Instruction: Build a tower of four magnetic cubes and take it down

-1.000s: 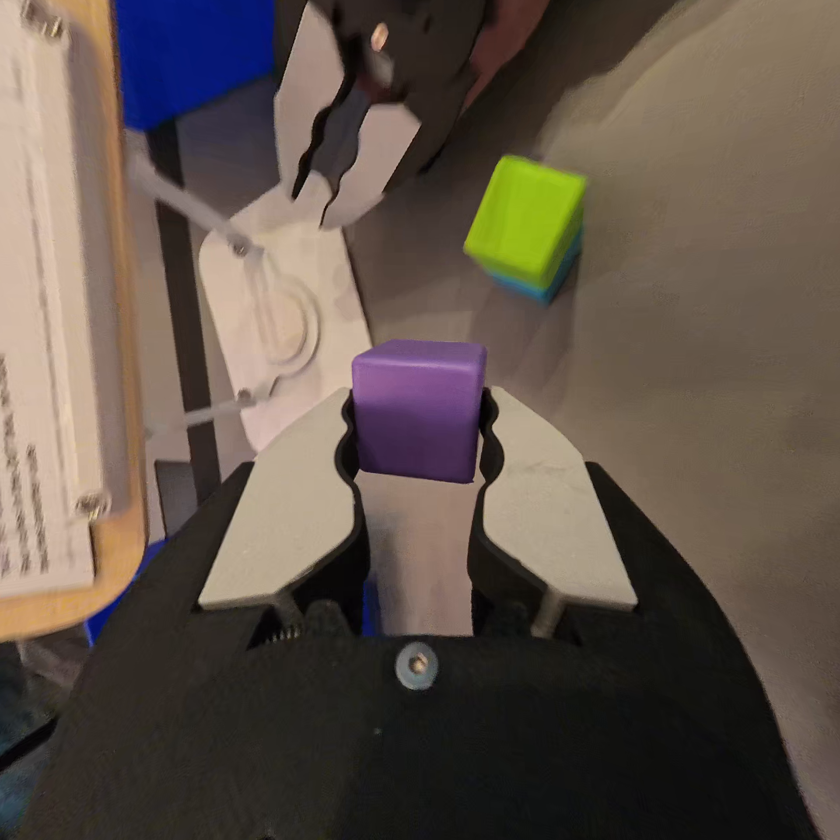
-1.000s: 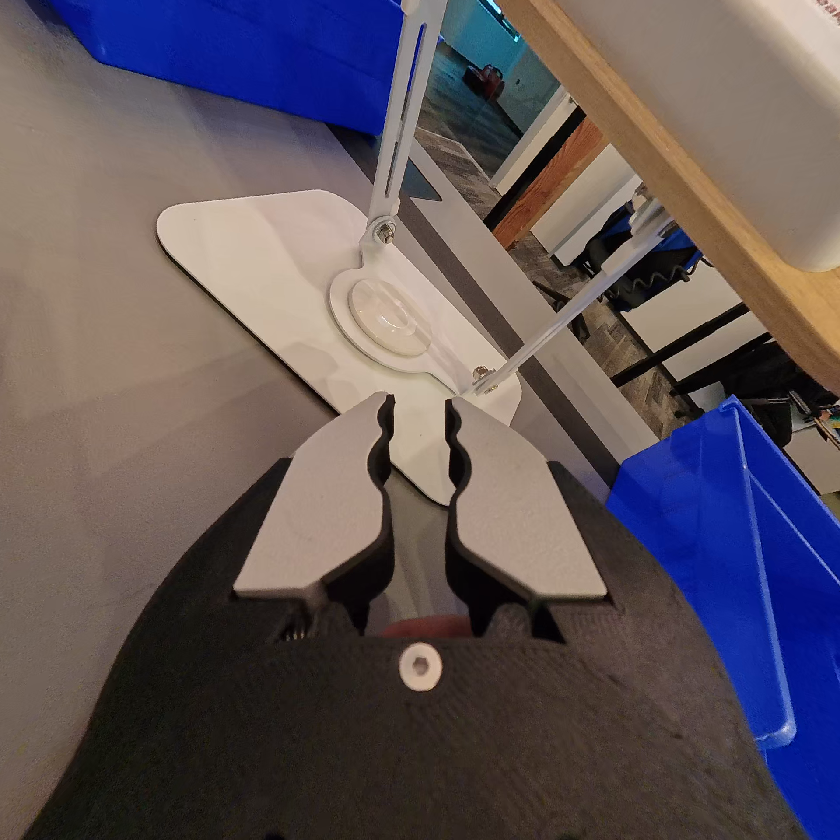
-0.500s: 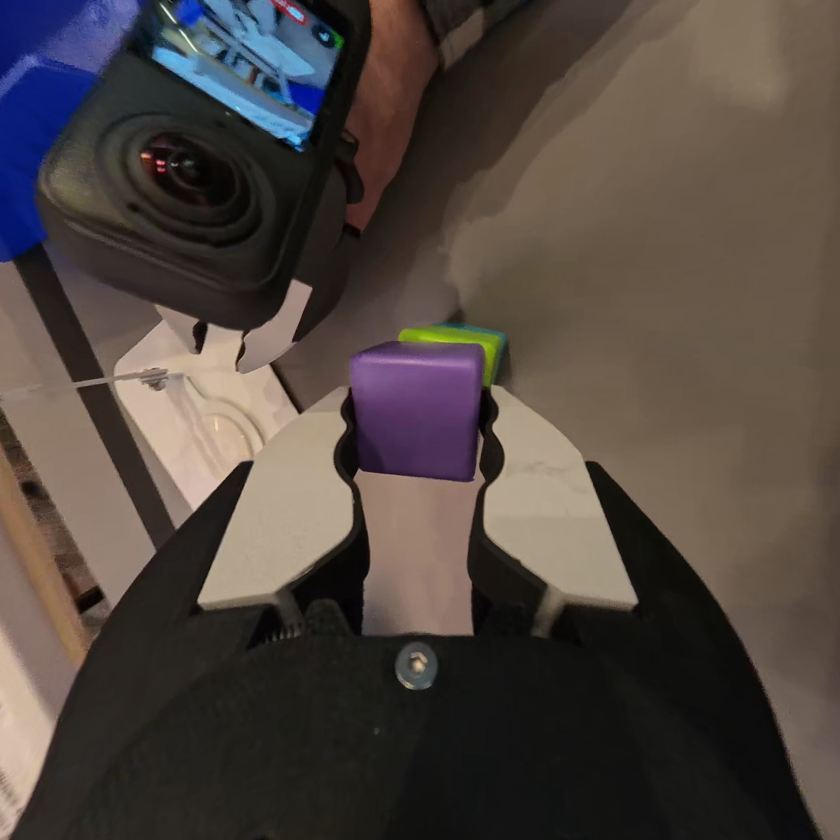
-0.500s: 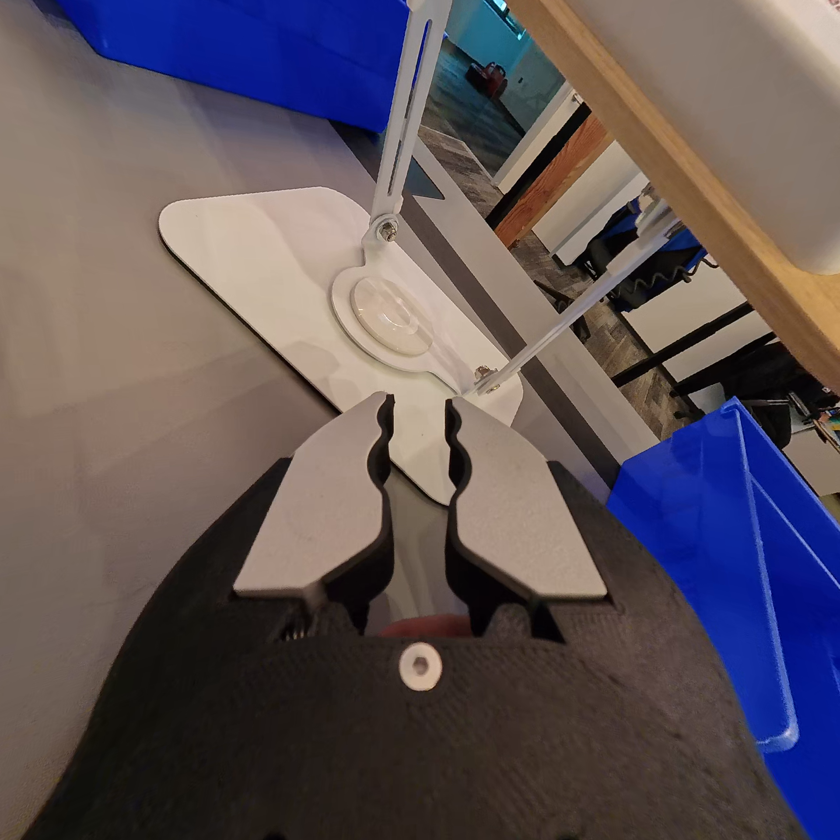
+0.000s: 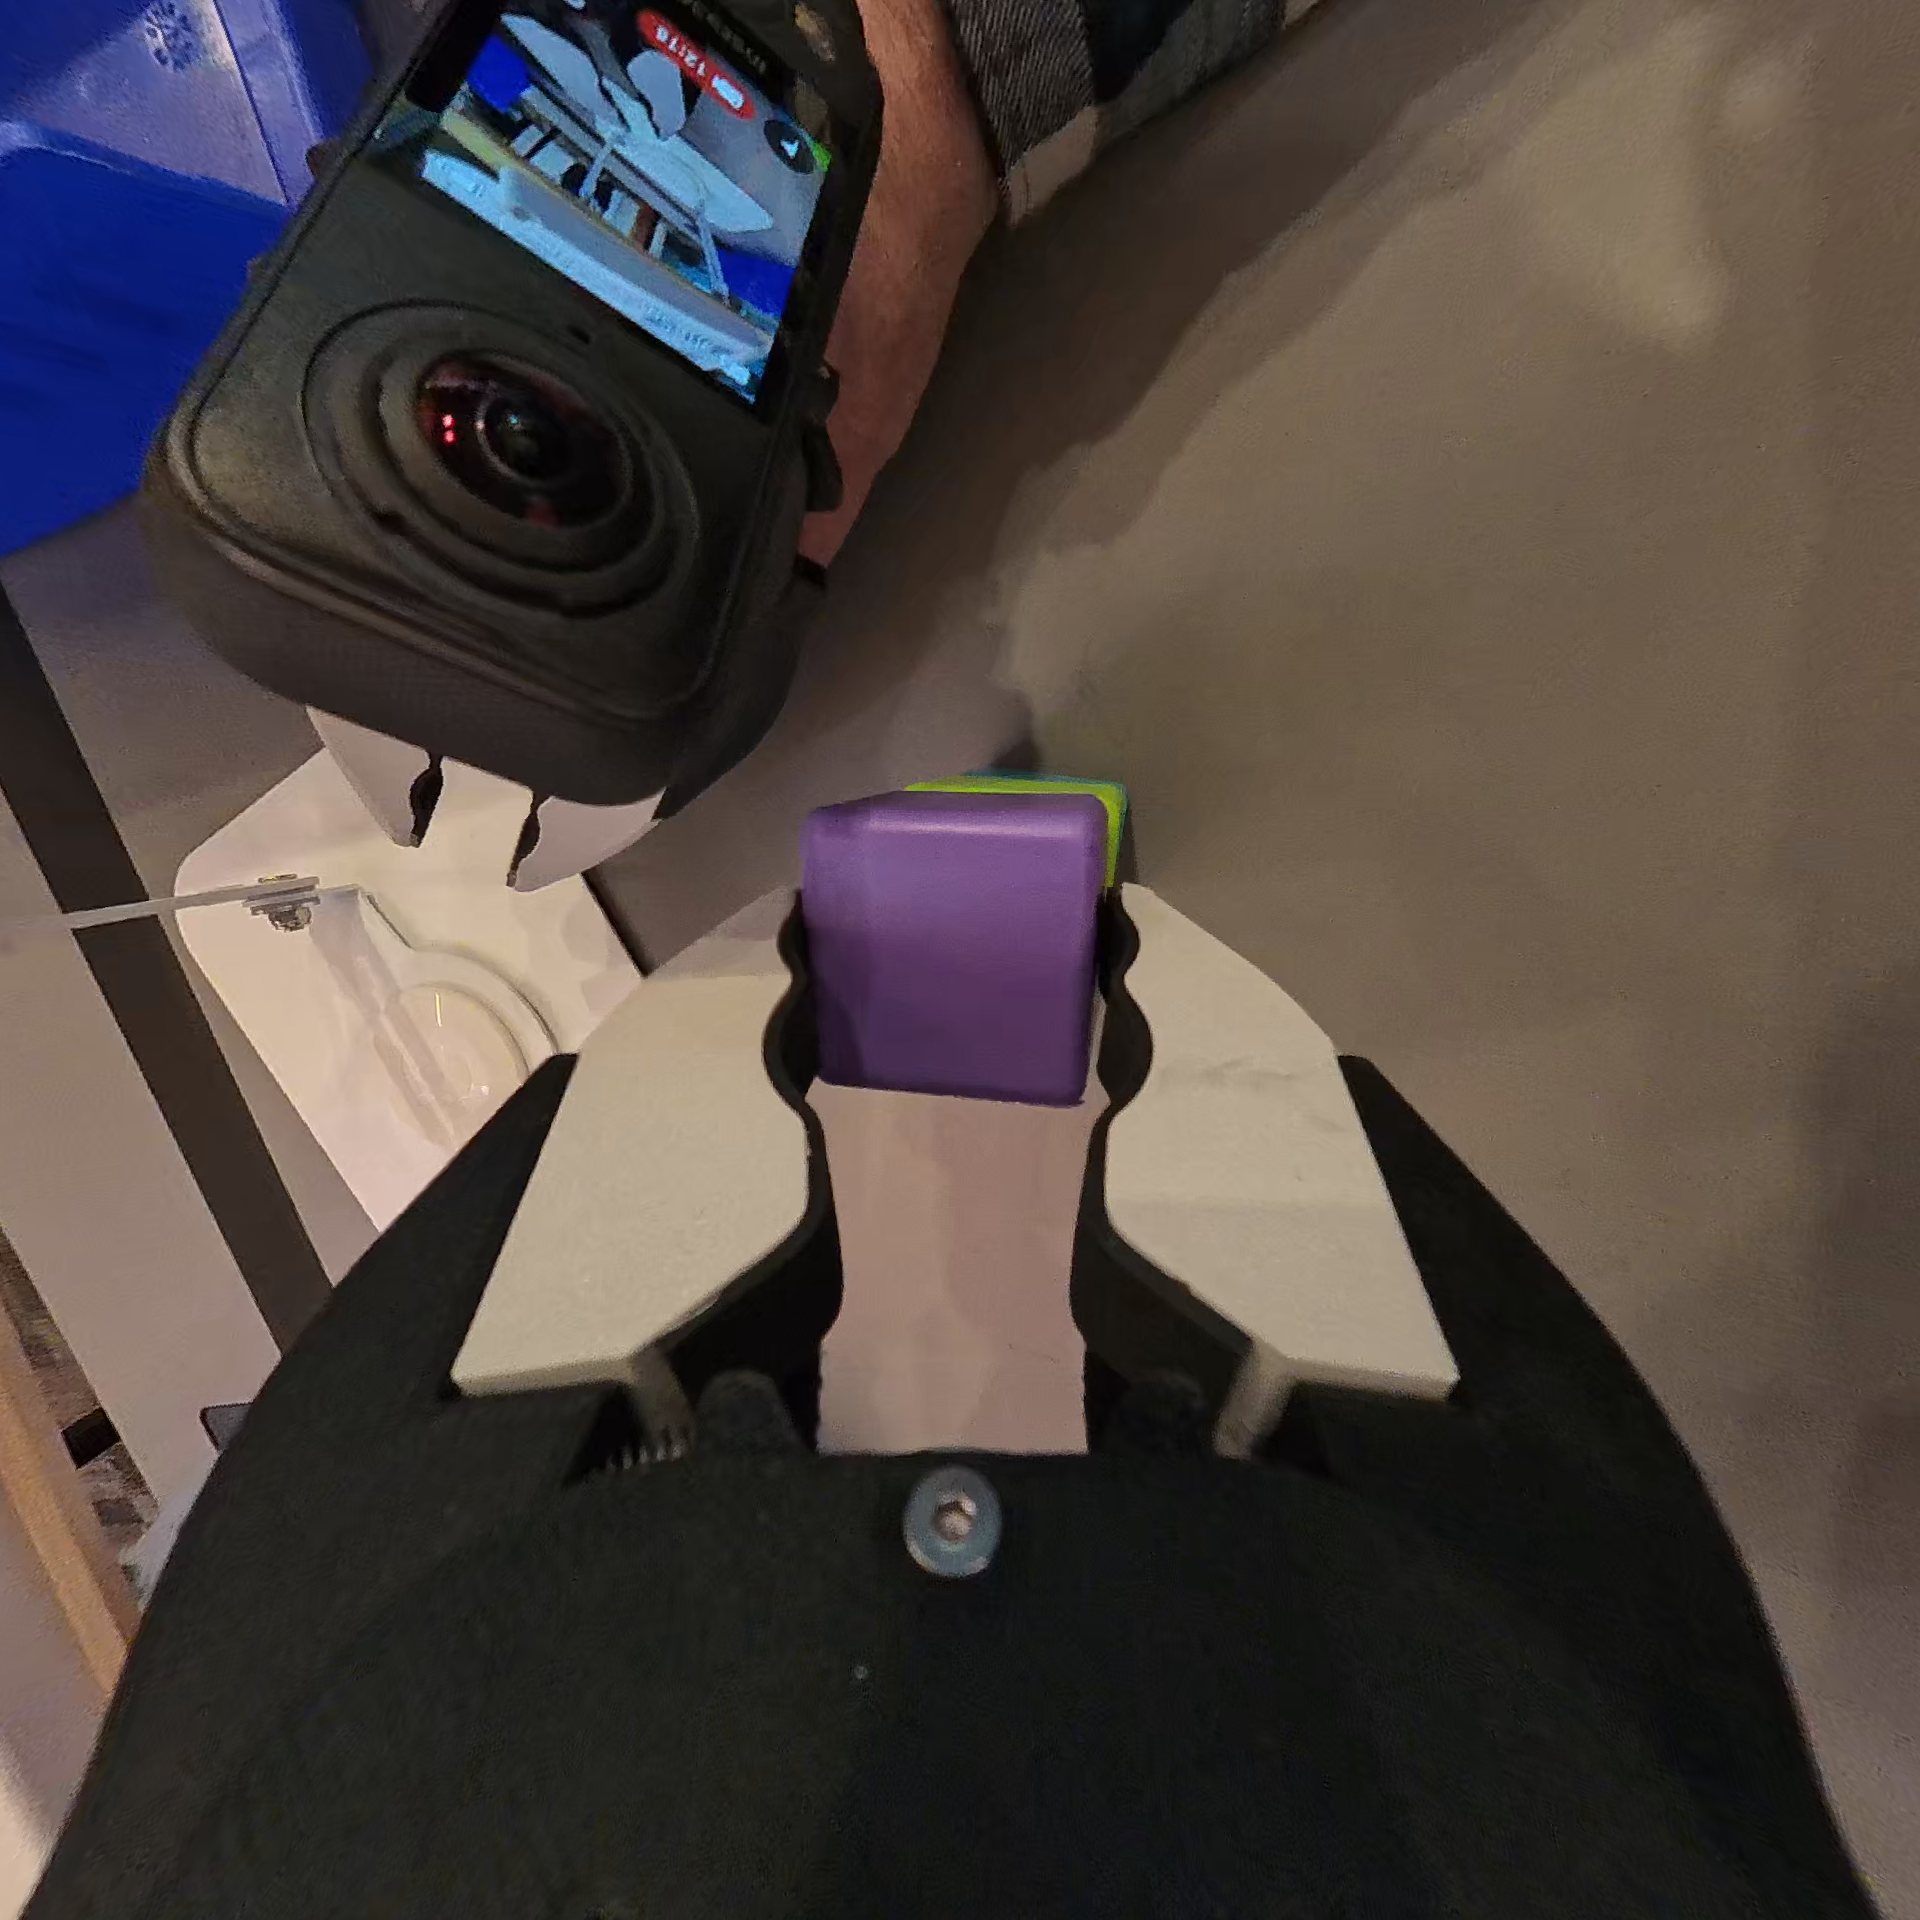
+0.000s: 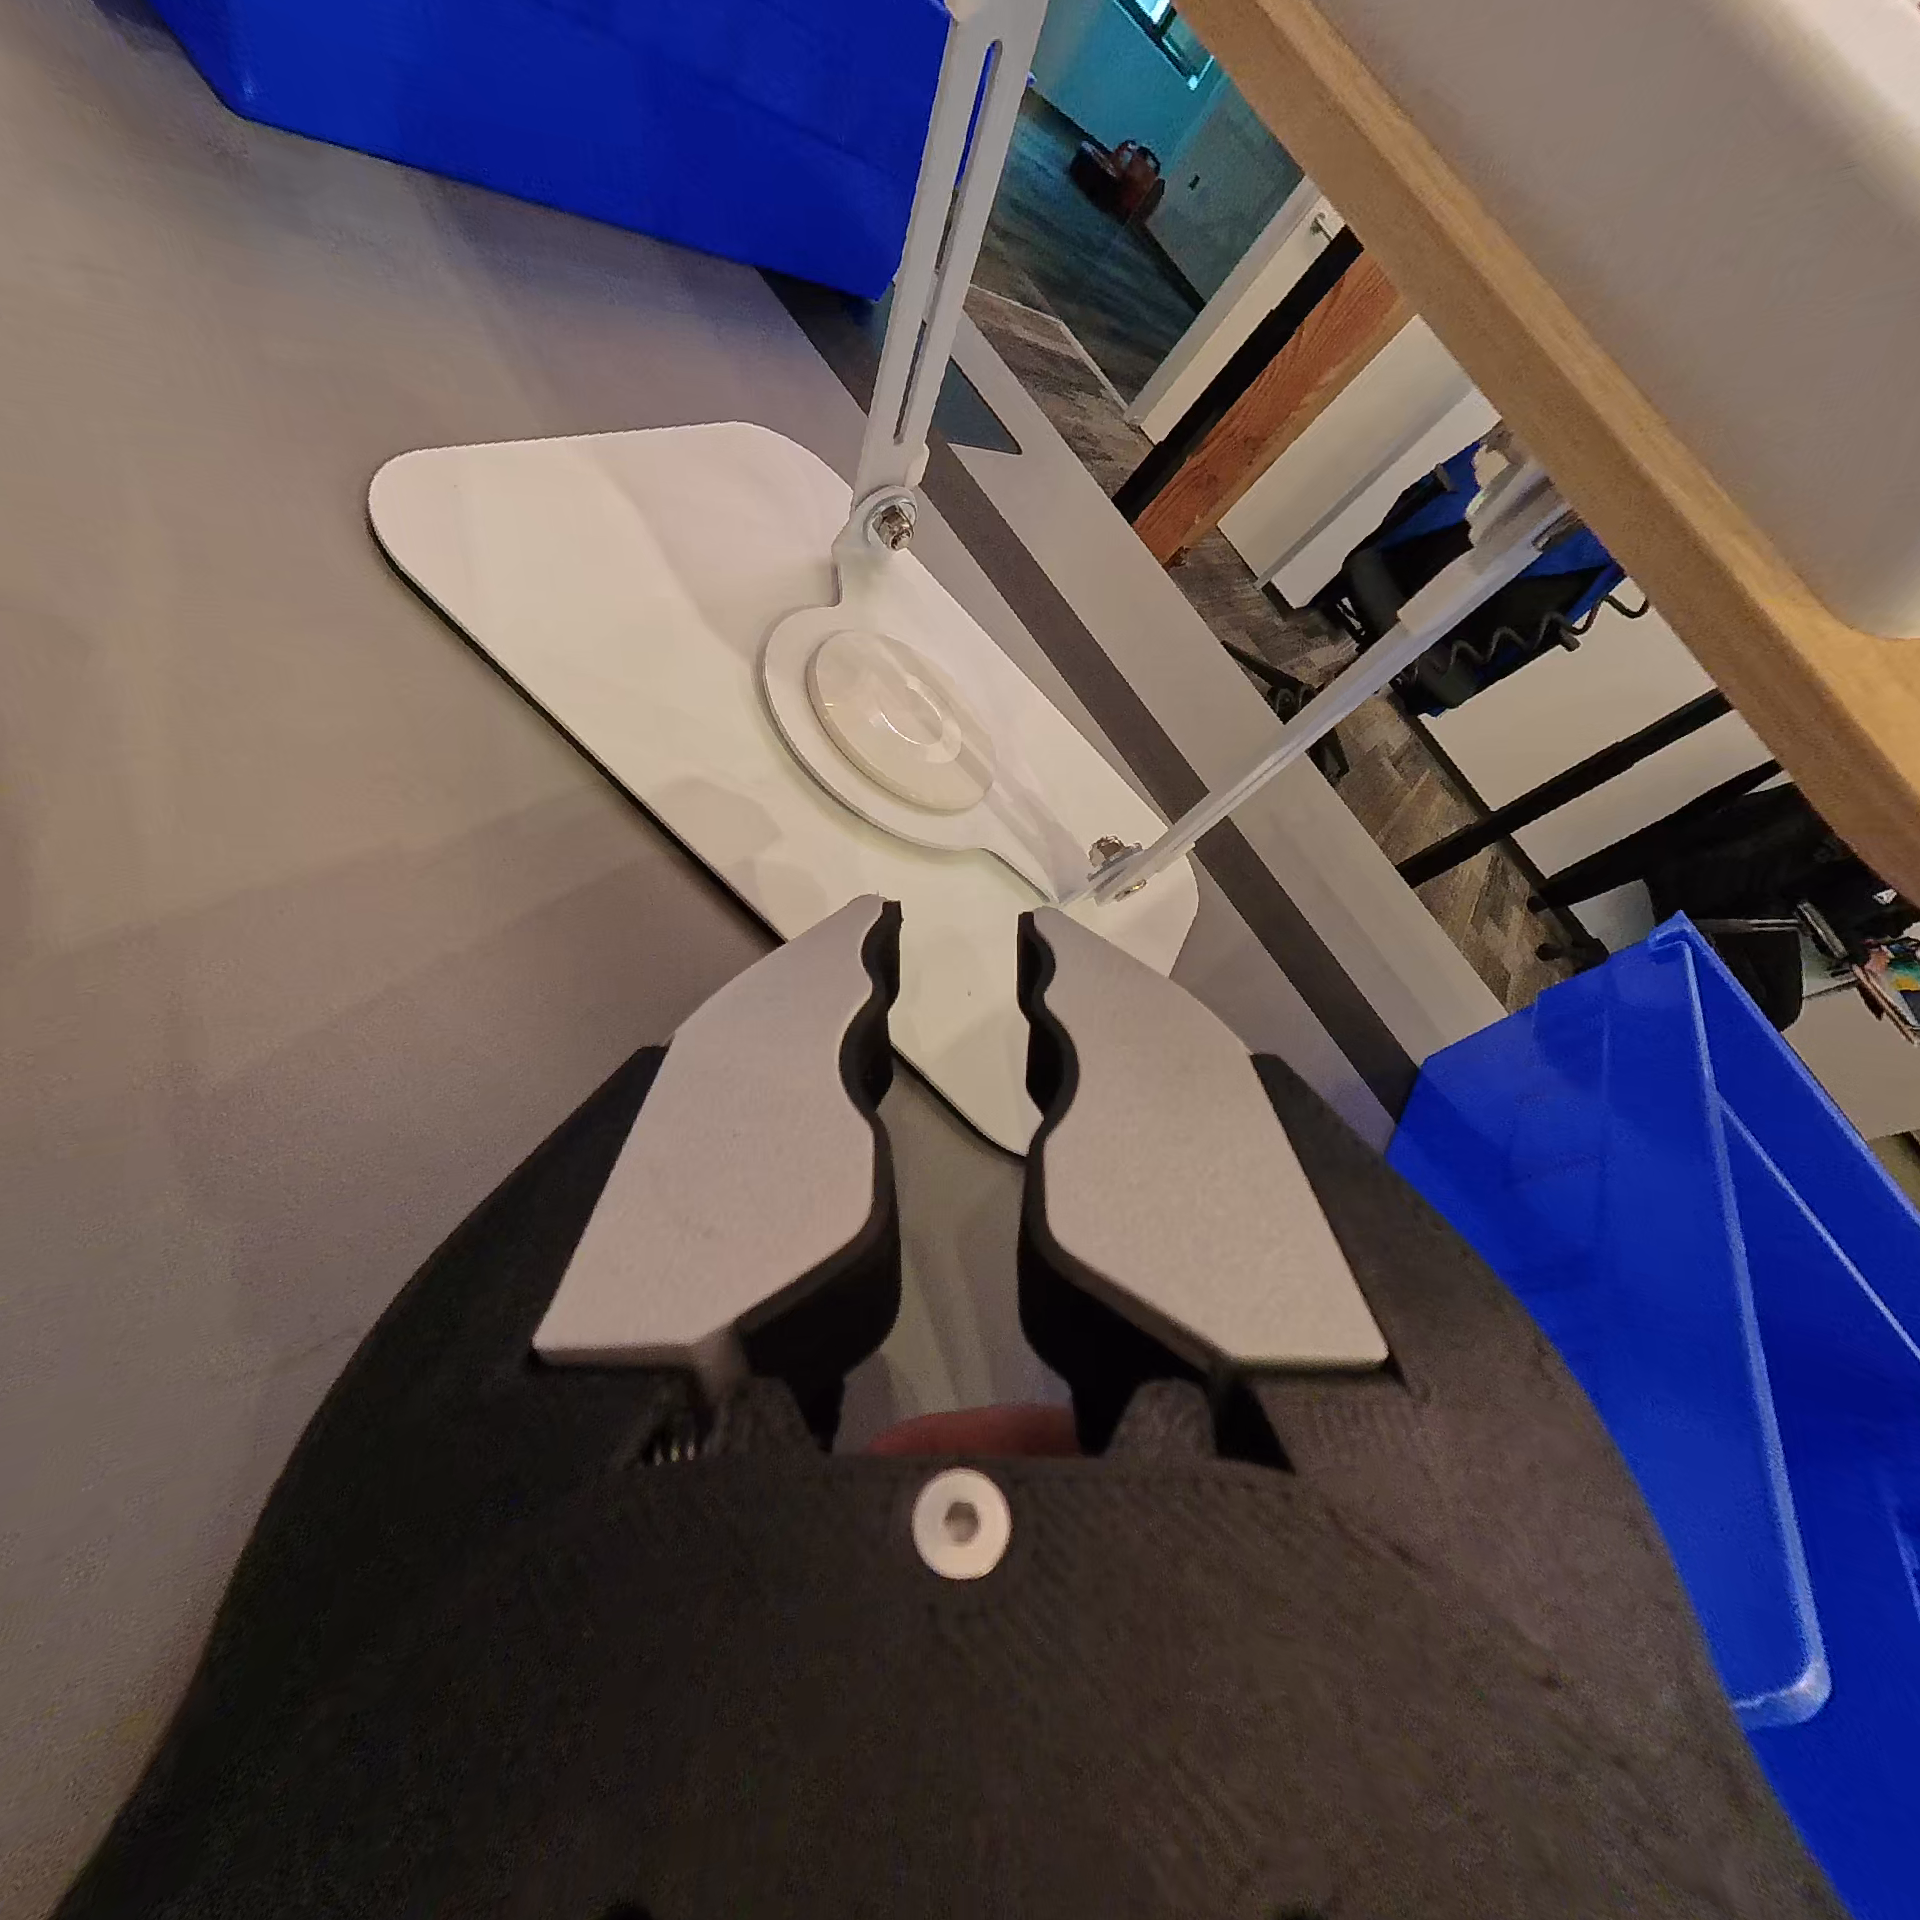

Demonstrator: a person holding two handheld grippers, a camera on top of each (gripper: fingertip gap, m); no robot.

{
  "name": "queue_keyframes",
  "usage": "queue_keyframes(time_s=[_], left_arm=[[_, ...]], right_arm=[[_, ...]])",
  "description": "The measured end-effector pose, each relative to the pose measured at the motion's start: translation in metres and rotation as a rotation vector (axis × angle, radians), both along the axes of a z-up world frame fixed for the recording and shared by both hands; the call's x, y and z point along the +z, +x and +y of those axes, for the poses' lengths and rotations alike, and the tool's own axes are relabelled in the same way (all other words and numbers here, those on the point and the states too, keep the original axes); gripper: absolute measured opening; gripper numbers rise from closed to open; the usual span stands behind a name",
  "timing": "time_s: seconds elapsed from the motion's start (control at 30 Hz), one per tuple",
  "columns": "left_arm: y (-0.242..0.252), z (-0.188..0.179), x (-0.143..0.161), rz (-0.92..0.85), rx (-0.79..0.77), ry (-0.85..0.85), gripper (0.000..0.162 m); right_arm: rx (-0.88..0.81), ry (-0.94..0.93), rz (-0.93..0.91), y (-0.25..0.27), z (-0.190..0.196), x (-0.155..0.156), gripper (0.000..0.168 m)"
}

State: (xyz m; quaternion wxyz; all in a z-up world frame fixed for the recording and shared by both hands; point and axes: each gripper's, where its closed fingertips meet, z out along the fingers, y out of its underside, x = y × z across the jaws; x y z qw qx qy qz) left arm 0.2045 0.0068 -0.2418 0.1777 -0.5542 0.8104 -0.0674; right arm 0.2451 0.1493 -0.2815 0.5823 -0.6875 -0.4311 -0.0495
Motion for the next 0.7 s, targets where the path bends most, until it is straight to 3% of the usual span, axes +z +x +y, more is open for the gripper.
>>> queue_keyframes(time_s=[0.3,0.47,0.7], left_arm=[[0.001,0.004,0.002,-0.050,-0.013,0.034,0.060],[-0.019,0.013,0.030,-0.124,0.038,0.083,0.059],[-0.099,0.047,0.075,-0.156,0.206,0.199,0.053]], right_arm=[[0.002,-0.001,-0.002,0.000,0.000,0.000,0.022],[0.002,-0.001,-0.002,0.000,0.000,0.000,0.022],[0.003,0.000,-0.007,-0.001,0.000,-0.001,0.022]])
